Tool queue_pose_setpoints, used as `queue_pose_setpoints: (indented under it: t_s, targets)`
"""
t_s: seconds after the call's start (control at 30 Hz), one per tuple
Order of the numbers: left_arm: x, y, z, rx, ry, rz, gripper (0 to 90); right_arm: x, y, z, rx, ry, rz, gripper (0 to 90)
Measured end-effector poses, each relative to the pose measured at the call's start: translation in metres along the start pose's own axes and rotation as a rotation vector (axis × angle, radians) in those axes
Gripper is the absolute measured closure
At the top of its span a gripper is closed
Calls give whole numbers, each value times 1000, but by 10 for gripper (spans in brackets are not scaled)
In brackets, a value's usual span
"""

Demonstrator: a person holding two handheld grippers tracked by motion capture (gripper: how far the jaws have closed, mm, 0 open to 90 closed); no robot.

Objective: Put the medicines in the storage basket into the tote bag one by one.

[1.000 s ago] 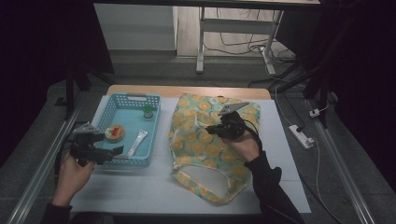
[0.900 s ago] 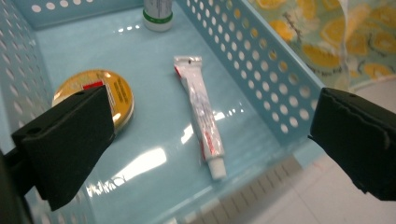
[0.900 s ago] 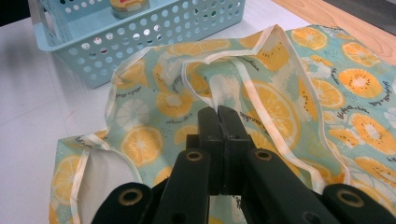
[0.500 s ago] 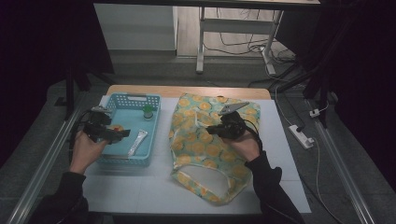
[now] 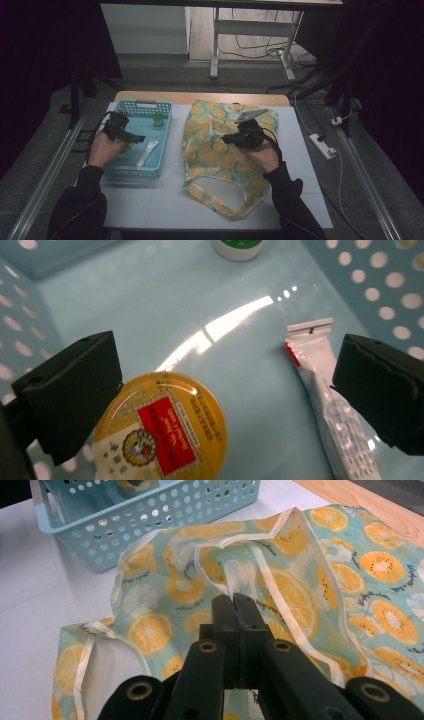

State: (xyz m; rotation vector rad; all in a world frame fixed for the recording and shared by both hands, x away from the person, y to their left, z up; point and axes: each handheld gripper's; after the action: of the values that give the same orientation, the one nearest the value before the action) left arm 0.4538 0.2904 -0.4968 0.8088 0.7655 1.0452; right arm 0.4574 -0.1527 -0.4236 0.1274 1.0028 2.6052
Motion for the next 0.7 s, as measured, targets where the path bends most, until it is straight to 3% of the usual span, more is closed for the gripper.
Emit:
queue_pose_setpoints:
  t_s: [0.2, 0.53, 0.7]
  targets:
    - [0, -13, 5, 64, 23, 33, 0, 0, 0, 0, 0, 3, 2, 900]
    - [-4, -26, 7, 162, 0, 96, 0, -1, 1, -1, -1, 4, 8, 900]
    - [-5, -26, 5, 201, 28, 42, 0, -1, 1, -1, -1, 5, 9, 900]
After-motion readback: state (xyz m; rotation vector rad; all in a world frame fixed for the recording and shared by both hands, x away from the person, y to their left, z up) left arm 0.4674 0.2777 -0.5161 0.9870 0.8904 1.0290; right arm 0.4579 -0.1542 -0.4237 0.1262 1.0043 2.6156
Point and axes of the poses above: each handheld gripper's, and its own axes: y roughly backward along the jaws, z roughly out of its top, x roughly to its left, and after that the axes turned 8 degrees about y, right-handed
